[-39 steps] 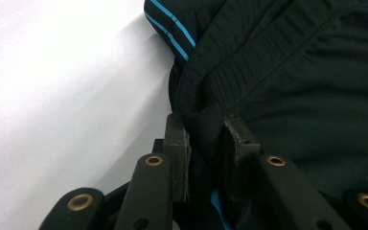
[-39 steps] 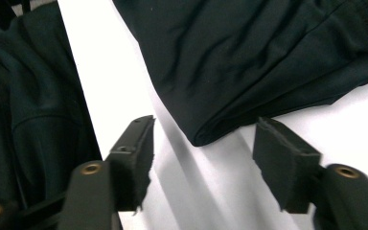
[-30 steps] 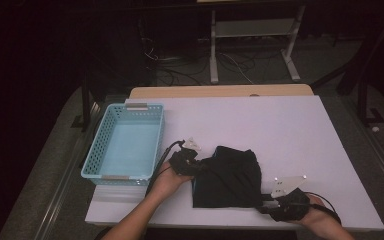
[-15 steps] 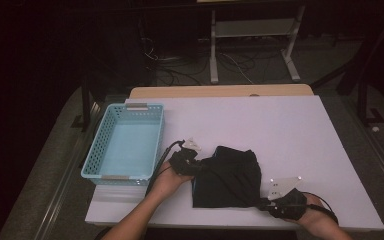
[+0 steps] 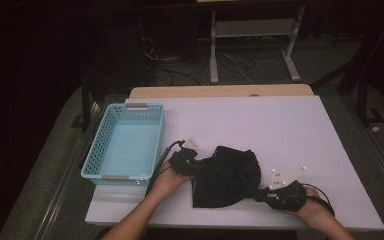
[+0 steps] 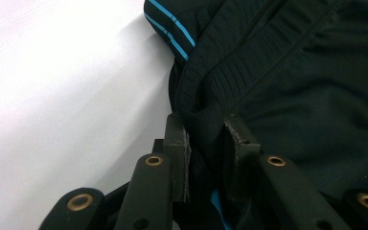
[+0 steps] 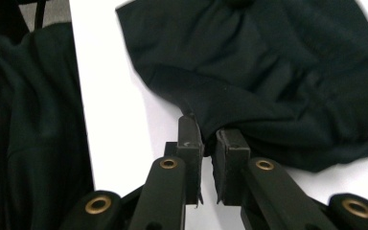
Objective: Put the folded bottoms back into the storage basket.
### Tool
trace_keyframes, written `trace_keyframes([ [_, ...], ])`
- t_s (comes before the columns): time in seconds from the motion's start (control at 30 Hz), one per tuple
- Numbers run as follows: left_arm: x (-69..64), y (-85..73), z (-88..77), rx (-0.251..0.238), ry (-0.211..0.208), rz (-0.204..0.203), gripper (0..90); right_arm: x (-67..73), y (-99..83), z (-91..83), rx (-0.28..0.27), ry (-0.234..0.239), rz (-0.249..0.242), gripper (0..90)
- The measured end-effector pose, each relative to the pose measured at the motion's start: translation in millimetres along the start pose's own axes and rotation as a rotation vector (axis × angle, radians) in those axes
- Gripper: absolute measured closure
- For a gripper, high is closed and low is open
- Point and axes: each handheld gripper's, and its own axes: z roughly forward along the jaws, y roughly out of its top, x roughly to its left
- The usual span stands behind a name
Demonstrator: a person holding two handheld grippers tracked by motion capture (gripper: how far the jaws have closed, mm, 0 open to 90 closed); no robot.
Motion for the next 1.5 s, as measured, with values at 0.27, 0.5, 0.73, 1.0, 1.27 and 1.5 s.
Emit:
trace_keyframes([
  [0.27, 0.1, 0.0, 0.1, -0.001, 0.000, -0.001, 74.5, -9.4, 21.1, 1.9, -0.079, -0.010, -0.015, 81.8],
  [0.5, 0.3, -0.1, 0.1, 0.000, 0.000, 0.000, 74.5, -19.9, 37.2, 7.0, -0.136, -0.002, -0.013, 81.7],
  [0.73, 0.6, 0.0, 0.1, -0.001, -0.002, -0.002, 74.7, -30.8, 53.7, 17.4, -0.162, 0.021, -0.009, 81.8],
  [1.0, 3.5, 0.4, -1.0, -0.007, -0.019, -0.043, 77.3, -41.7, 69.3, 27.2, -0.193, 0.037, 0.003, 81.8],
  [1.27, -1.2, 14.3, -15.7, -0.044, -0.055, 0.005, 78.4, -41.3, 70.6, 25.3, -0.211, 0.042, 0.003, 81.9],
  [1.5, -6.0, 38.5, -29.6, -0.081, -0.097, 0.063, 78.6, -42.3, 72.6, 19.0, -0.232, 0.033, 0.002, 81.9],
])
